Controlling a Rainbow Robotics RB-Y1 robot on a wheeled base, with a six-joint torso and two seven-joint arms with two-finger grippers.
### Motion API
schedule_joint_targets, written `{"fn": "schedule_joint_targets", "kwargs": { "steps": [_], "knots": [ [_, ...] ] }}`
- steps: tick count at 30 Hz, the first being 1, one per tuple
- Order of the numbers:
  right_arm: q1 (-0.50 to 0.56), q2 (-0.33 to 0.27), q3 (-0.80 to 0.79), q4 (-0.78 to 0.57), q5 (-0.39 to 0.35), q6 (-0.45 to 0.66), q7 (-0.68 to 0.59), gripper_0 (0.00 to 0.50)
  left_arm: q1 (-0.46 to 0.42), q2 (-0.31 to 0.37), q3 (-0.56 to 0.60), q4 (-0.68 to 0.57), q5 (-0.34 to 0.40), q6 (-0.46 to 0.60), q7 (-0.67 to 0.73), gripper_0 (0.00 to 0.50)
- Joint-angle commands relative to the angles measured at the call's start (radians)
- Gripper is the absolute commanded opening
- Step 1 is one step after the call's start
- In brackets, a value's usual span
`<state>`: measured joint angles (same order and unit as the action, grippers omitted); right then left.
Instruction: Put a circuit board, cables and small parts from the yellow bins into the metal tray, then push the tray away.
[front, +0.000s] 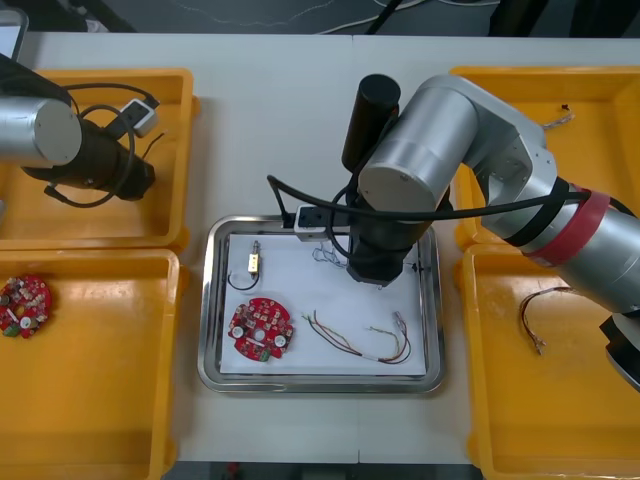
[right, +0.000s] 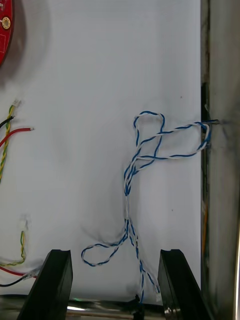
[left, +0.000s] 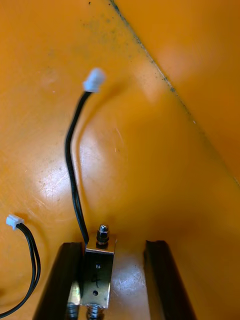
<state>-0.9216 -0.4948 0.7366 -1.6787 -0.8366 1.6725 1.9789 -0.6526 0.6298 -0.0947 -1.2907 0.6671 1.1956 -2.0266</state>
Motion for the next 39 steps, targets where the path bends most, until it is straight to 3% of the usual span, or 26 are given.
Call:
{"fn": "schedule_joint_targets", "kwargs": {
  "steps": [1,2,3,13,28,39],
  "knots": [
    [0.007,-0.01,-0.115,-0.052,-0.019,0.061,-0.005,0.5,-0.047,-0.015,-0.023,-0.002,-0.015,-0.013,-0.17,0.112],
    [0.007,-0.008,-0.14,-0.058,-0.022,0.079,-0.02,0.5,-0.047,-0.016,-0.023,-0.001,-0.017,-0.013,-0.17,0.035],
    [0.007,-0.01,-0.161,-0.065,-0.024,0.095,-0.043,0.5,-0.047,-0.016,-0.025,-0.002,-0.015,-0.013,-0.169,0.0],
    [0.007,-0.016,-0.365,-0.127,-0.03,0.247,-0.272,0.5,-0.045,-0.016,-0.019,-0.004,0.011,-0.011,-0.158,0.0],
    [0.035,-0.076,-0.553,-0.174,0.01,0.247,-0.666,0.5,-0.01,0.031,0.039,-0.114,0.058,0.102,-0.112,0.0],
    [0.165,-0.153,-0.623,-0.302,0.085,0.247,-0.96,0.5,0.027,0.074,0.095,-0.288,0.071,0.262,-0.004,0.0]
  ]
}}
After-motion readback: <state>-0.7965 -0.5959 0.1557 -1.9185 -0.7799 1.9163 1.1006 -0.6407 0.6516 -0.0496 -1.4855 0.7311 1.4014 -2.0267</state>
